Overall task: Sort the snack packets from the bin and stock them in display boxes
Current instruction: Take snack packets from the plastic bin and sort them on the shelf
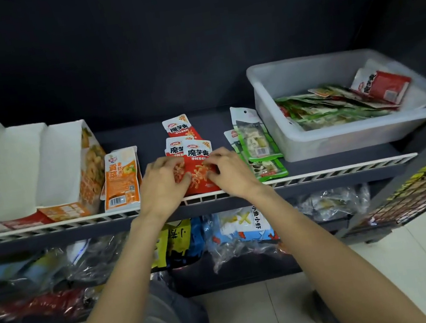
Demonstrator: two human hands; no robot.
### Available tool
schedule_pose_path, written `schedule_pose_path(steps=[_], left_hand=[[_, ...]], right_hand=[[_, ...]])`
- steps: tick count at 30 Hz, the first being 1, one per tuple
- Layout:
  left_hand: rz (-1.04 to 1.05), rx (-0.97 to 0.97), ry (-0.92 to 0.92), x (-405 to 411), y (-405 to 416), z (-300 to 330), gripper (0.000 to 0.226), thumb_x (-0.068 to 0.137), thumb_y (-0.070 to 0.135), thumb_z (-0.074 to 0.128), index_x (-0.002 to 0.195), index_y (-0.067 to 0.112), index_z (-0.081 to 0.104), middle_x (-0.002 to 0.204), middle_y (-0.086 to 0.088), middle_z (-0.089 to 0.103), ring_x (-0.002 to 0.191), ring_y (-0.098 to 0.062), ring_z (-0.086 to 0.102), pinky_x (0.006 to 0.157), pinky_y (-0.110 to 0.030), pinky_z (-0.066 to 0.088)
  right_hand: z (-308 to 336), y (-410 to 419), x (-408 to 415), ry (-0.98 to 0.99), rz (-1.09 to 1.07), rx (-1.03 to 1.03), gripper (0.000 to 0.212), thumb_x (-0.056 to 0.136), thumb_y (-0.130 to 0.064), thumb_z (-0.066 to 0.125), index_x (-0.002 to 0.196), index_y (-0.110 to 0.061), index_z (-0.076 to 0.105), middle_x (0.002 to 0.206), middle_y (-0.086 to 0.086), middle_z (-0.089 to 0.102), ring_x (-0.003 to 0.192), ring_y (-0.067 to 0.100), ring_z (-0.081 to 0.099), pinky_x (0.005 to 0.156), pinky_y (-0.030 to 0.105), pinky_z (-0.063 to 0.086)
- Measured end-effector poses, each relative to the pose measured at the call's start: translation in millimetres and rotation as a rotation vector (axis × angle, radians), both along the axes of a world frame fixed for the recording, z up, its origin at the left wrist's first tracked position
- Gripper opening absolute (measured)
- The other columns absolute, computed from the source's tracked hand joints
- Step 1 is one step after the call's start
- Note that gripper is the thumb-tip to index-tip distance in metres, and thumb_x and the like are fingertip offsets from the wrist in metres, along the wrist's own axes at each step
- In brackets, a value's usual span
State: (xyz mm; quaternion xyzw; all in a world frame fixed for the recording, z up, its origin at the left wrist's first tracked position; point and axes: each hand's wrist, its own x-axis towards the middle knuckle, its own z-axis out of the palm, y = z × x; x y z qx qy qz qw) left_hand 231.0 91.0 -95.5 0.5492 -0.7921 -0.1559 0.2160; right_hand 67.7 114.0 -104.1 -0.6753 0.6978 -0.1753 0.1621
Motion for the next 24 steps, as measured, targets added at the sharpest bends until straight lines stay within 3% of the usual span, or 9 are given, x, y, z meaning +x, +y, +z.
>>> schedule_pose_path(steps=[4,8,11,13,15,18,20,22,24], left_hand=[[-0.097,-0.174,0.167,-21.8,0.1,29.3,0.032,0.093,0.032,0.055,0.123,0.023,0.059,0.113,0.005,0.067,0.108,-0.017,0.059,0.089,-0.038,0.049],[-0.251,-0.216,0.443,-67.7,0.8,58.1,0.026,0.090,0.034,0.052,0.113,0.027,0.064,0.092,0.013,0.071,0.087,-0.005,0.065,0.079,-0.031,0.051],[-0.390,-0.155,0.492,-112.5,-12.1,72.2,0.024,0.089,0.029,0.056,0.110,0.027,0.065,0.088,0.015,0.069,0.083,-0.006,0.064,0.078,-0.032,0.050],[-0.494,-0.124,0.406,-144.3,-25.3,76.3,0.025,0.088,0.023,0.060,0.113,0.026,0.064,0.090,0.016,0.068,0.092,-0.008,0.061,0.088,-0.035,0.047],[-0.582,-0.126,0.231,-174.0,-41.0,75.2,0.028,0.088,0.026,0.060,0.117,0.026,0.062,0.100,0.014,0.068,0.104,-0.011,0.056,0.108,-0.043,0.032],[-0.647,-0.121,-0.028,-209.4,-63.1,71.5,0.034,0.089,0.034,0.060,0.123,0.028,0.058,0.115,0.008,0.065,0.115,-0.011,0.052,0.117,-0.044,0.009],[-0.691,-0.058,-0.088,-228.7,-71.5,71.4,0.040,0.088,0.035,0.061,0.127,0.027,0.055,0.122,0.005,0.063,0.117,-0.015,0.053,0.112,-0.039,0.025],[-0.699,-0.016,-0.159,-246.0,-76.4,69.9,0.044,0.087,0.037,0.062,0.129,0.029,0.053,0.126,0.005,0.061,0.115,-0.017,0.055,0.096,-0.036,0.043],[-0.693,-0.041,-0.287,-260.0,-78.5,65.3,0.045,0.084,0.038,0.063,0.127,0.031,0.055,0.124,0.006,0.062,0.112,-0.018,0.057,0.087,-0.035,0.047]], right_hand=[[36.5,18.3,-23.2,-0.006,0.073,-0.253,0.031,0.094,-0.018,0.054,0.125,-0.016,0.060,0.135,0.001,0.049,0.126,0.021,0.043,0.103,0.034,0.036],[80.5,35.3,-70.7,-0.030,-0.015,-0.479,0.023,0.092,-0.019,0.054,0.110,-0.022,0.068,0.104,-0.002,0.070,0.090,0.016,0.064,0.079,0.032,0.051],[100.8,35.7,-123.1,0.032,-0.116,-0.503,0.021,0.089,-0.024,0.054,0.103,-0.023,0.069,0.082,0.000,0.074,0.073,0.020,0.068,0.070,0.037,0.054],[102.7,28.7,-163.0,0.091,-0.207,-0.423,0.019,0.088,-0.020,0.058,0.102,-0.020,0.071,0.087,0.001,0.075,0.080,0.022,0.069,0.075,0.038,0.054],[99.1,19.4,-201.3,0.146,-0.272,-0.285,0.020,0.086,-0.018,0.063,0.105,-0.020,0.071,0.097,0.001,0.074,0.092,0.021,0.068,0.083,0.037,0.053],[93.6,6.7,-235.6,0.272,-0.252,-0.047,0.037,0.083,-0.034,0.070,0.118,-0.024,0.064,0.119,0.000,0.067,0.108,0.023,0.062,0.091,0.036,0.049],[90.7,-1.2,-244.8,0.361,-0.229,0.077,0.051,0.079,-0.049,0.069,0.124,-0.026,0.059,0.124,0.001,0.062,0.112,0.025,0.058,0.090,0.035,0.047],[87.5,-7.9,-249.2,0.387,-0.228,0.125,0.056,0.076,-0.057,0.068,0.122,-0.025,0.059,0.121,0.003,0.062,0.110,0.026,0.058,0.088,0.035,0.047],[86.3,-10.0,-252.2,0.343,-0.235,0.110,0.050,0.078,-0.057,0.066,0.116,-0.025,0.061,0.116,0.002,0.065,0.105,0.024,0.059,0.086,0.035,0.048]])
